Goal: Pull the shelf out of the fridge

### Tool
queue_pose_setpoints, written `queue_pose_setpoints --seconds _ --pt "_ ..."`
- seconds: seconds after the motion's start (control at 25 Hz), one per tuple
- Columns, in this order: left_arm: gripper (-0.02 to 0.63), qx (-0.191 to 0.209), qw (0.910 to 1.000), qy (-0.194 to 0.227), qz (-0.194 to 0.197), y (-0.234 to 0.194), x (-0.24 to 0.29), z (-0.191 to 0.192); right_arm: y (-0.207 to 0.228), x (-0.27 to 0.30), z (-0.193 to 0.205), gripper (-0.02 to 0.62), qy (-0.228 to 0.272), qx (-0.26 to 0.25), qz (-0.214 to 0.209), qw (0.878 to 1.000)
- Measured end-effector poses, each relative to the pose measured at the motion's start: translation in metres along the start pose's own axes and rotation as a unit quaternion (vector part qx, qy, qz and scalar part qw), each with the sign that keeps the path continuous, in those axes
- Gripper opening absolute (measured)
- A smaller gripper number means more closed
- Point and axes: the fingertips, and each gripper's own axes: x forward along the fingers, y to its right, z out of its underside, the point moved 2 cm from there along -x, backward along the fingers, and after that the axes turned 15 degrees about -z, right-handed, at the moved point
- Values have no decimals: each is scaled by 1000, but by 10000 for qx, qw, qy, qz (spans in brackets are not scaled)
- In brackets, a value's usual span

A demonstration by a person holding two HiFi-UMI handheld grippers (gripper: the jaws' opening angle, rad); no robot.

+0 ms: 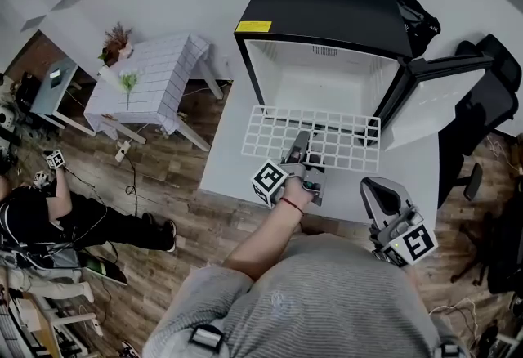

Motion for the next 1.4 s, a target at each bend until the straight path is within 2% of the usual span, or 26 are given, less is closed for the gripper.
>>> queue_pose_setpoints --seconds 0.16,0.48,0.6,0.68,0.76,0.96,1.2,1.4 --pt "31 51 10000 -56 -14 0 -16 7 -7 6 -9 12 173 52 -144 9997" --pt "31 259 9995 101 -134 1 -43 2 -8 -6 4 12 -63 33 -84 9999" --pt "31 217 9996 193 -40 13 -48 -2 -10 -8 6 12 -106 -16 -92 9999" --pt "31 54 9996 207 162 28 -51 0 -12 -9 6 12 -118 -30 -123 9998" --pt "31 51 9993 243 275 38 -52 -3 -14 -7 6 12 -75 17 -165 9998" --pt "31 337 9983 351 335 49 -52 -13 -18 -2 4 12 30 136 -227 9996" --pt "31 167 9981 333 498 66 -46 -17 -17 2 4 12 -27 124 -230 9997" --pt "31 409 9982 307 306 75 -38 -22 -18 4 1 12 -15 68 -226 9997"
